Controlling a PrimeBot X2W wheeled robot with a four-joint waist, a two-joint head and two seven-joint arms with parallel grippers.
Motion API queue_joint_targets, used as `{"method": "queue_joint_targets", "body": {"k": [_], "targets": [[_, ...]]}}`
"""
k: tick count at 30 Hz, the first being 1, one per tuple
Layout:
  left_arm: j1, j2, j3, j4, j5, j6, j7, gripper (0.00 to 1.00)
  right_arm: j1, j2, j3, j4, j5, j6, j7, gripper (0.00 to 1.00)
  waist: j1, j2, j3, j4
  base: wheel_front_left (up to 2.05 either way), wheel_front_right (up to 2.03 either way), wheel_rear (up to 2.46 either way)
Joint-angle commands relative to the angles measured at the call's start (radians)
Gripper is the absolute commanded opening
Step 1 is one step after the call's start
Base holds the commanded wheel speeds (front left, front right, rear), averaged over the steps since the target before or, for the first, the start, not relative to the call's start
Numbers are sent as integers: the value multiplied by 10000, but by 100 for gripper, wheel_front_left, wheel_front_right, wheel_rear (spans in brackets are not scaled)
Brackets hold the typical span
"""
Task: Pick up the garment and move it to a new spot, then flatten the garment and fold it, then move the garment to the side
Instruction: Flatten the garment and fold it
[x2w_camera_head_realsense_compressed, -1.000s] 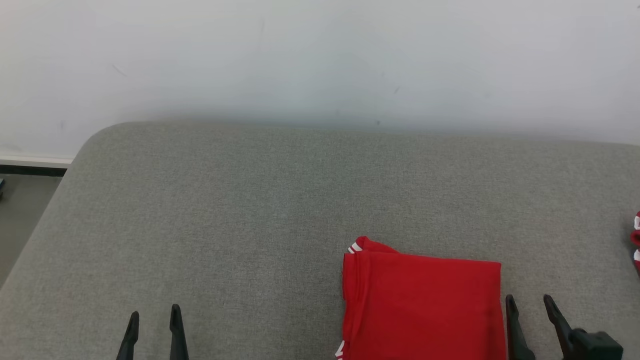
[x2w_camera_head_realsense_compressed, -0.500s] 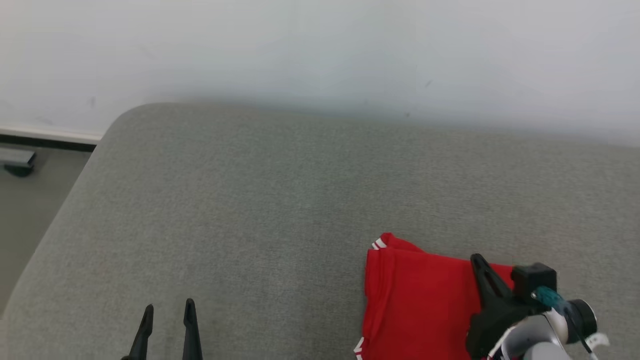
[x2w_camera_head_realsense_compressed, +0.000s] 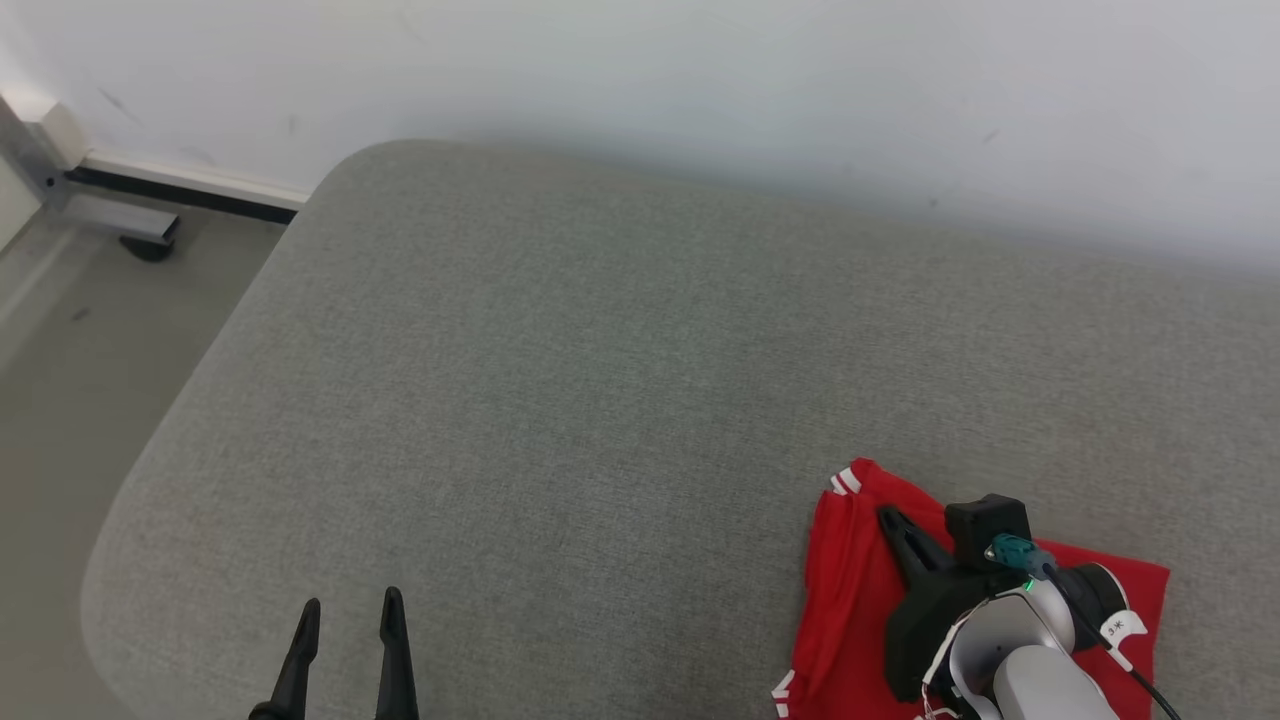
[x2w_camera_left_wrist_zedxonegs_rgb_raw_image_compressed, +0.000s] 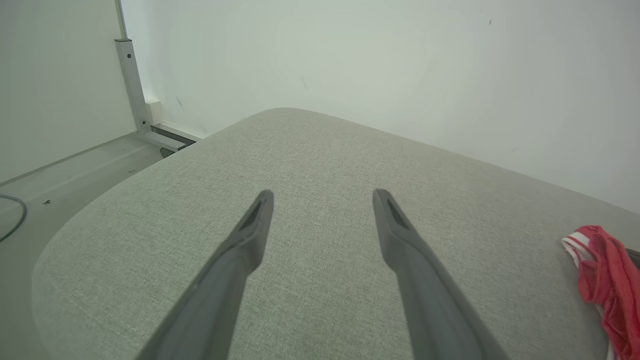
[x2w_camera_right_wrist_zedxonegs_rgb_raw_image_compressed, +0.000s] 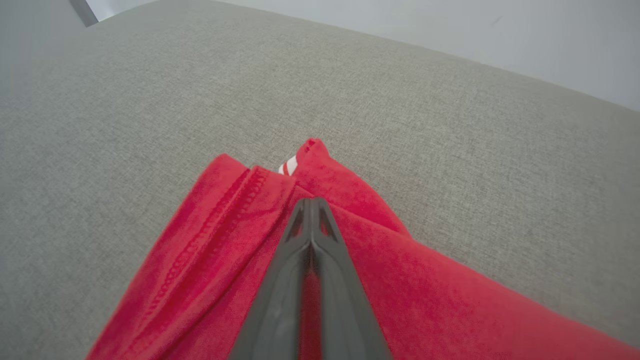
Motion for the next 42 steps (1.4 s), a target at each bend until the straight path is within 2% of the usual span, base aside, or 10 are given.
{"method": "queue_joint_targets", "body": {"k": [1,23,32,42], "targets": [[-128,-14,-26,-8,-26,-5,-23,100,-133,-84,64,105,59,-1,-57,0,0,0,158,224,0,0,0],[-221,-15,-357,-16,-280,241,-23,100,-928,161,909,1139,333,-1,-37,0,0,0,434,605,0,0,0],[-207,-15,-376,-1,-326,281,-23,100,-1017,314,1517,1140,731,-1,-127,0,0,0,411,660,0,0,0],[-87,-15,-237,13,-297,270,-23,100,-1326,374,2284,422,1603,-1,-458,0,0,0,224,483,0,0,0]]}}
